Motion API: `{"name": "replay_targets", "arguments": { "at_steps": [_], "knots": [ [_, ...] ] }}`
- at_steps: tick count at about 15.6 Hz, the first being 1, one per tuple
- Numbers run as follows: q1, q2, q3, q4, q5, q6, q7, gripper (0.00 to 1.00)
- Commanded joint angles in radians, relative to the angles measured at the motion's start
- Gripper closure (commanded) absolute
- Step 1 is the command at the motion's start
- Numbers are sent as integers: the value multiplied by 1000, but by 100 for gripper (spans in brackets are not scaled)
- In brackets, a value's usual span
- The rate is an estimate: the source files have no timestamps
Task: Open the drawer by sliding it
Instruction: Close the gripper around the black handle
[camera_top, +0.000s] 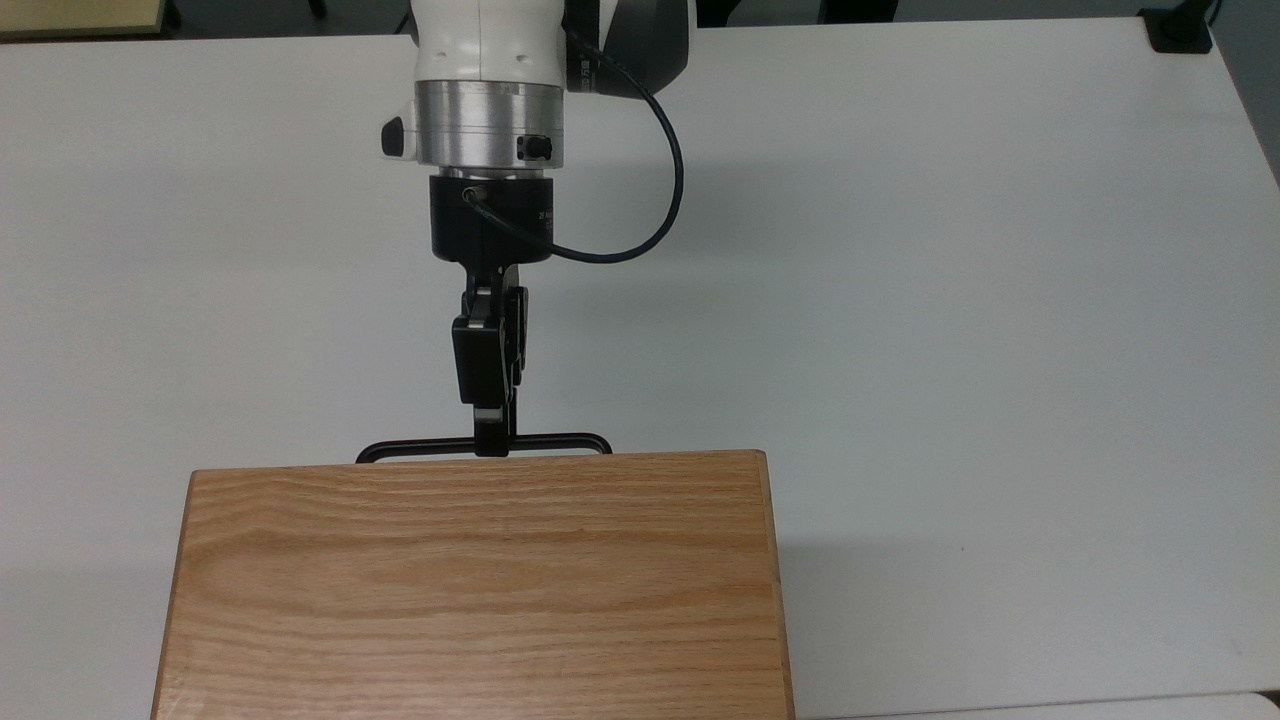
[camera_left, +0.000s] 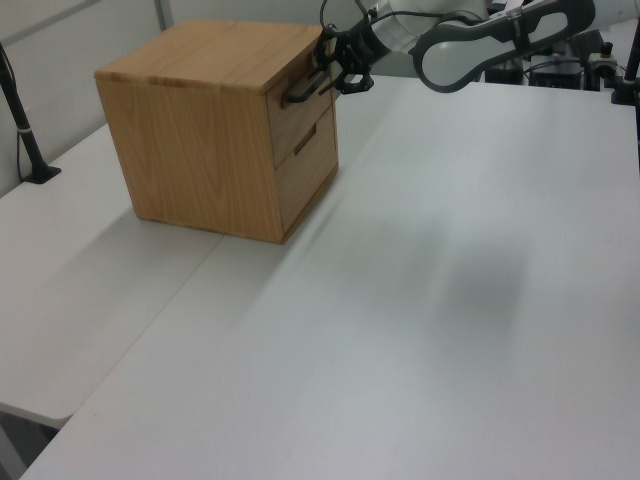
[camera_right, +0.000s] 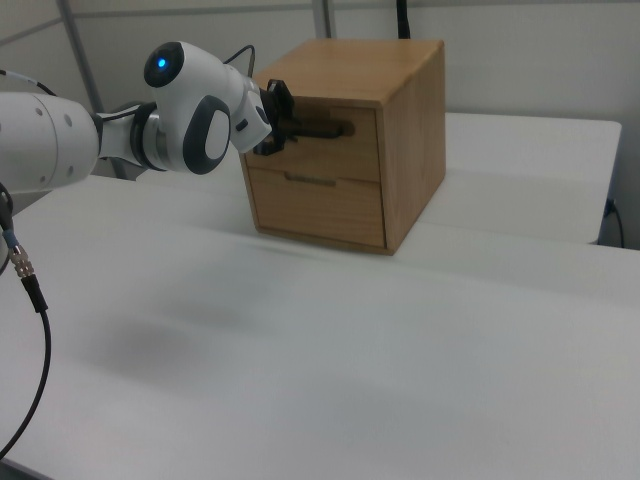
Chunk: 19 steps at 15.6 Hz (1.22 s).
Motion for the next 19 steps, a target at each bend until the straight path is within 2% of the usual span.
{"name": "replay_targets", "arguments": {
  "at_steps": [1,6,7,8,12,19],
  "knots": [
    [5,6,-4,4,8,22,10,84],
    [4,6,-4,3,7,24,9,83],
    [2,6,-4,3,8,24,9,75],
    [2,6,-4,3,8,24,9,72],
    [1,8,-4,4,10,24,9,69],
    [-1,31,-4,9,11,24,10,72]
  ]
}}
